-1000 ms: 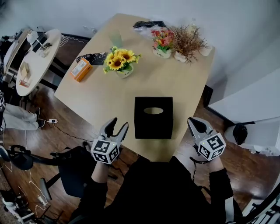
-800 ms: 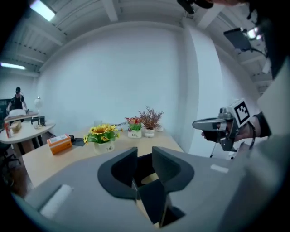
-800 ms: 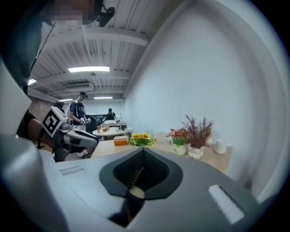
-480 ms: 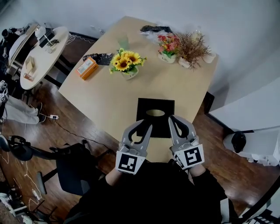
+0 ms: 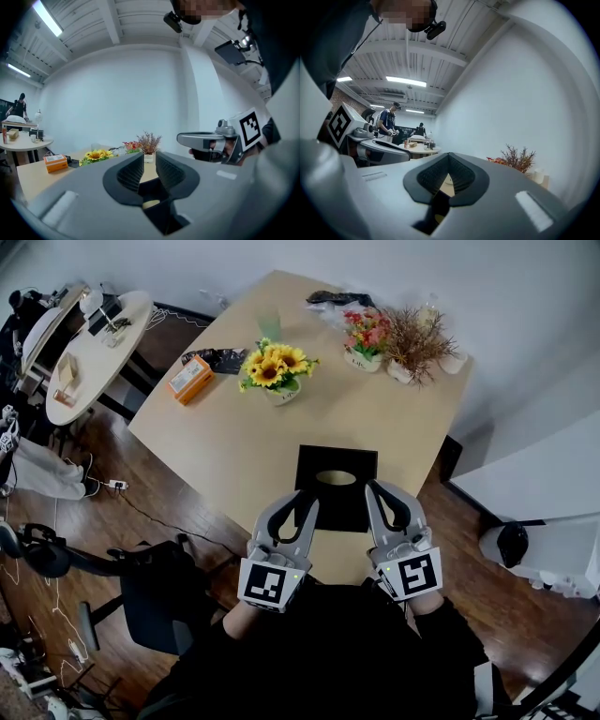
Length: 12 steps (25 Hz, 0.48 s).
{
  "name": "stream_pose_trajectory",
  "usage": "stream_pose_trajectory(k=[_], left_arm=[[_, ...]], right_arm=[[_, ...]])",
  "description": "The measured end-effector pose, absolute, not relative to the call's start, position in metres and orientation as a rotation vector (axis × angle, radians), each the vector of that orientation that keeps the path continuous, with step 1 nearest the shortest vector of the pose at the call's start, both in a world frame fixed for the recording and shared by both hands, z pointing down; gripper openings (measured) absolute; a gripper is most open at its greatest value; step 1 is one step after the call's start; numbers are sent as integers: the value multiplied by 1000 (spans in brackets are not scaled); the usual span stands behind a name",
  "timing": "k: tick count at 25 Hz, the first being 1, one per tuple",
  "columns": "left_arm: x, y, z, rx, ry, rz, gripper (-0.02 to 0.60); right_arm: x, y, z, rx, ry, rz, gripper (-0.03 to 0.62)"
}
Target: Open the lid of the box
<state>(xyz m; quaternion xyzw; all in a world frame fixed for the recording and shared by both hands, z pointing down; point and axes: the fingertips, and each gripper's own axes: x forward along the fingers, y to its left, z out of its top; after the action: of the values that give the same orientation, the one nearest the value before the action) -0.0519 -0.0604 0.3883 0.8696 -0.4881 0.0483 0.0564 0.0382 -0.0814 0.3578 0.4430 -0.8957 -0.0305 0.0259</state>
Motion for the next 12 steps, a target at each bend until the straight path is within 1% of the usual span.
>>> stream_pose_trajectory(k=[5, 12], left_arm=[[-48, -61, 379, 2672, -1486, 125, 55], [-46, -61, 389, 2670, -1458, 174, 55]], right_arm=[[38, -79, 356, 1363, -2775, -95, -3], [44, -80, 358, 1369, -2767, -92, -3]])
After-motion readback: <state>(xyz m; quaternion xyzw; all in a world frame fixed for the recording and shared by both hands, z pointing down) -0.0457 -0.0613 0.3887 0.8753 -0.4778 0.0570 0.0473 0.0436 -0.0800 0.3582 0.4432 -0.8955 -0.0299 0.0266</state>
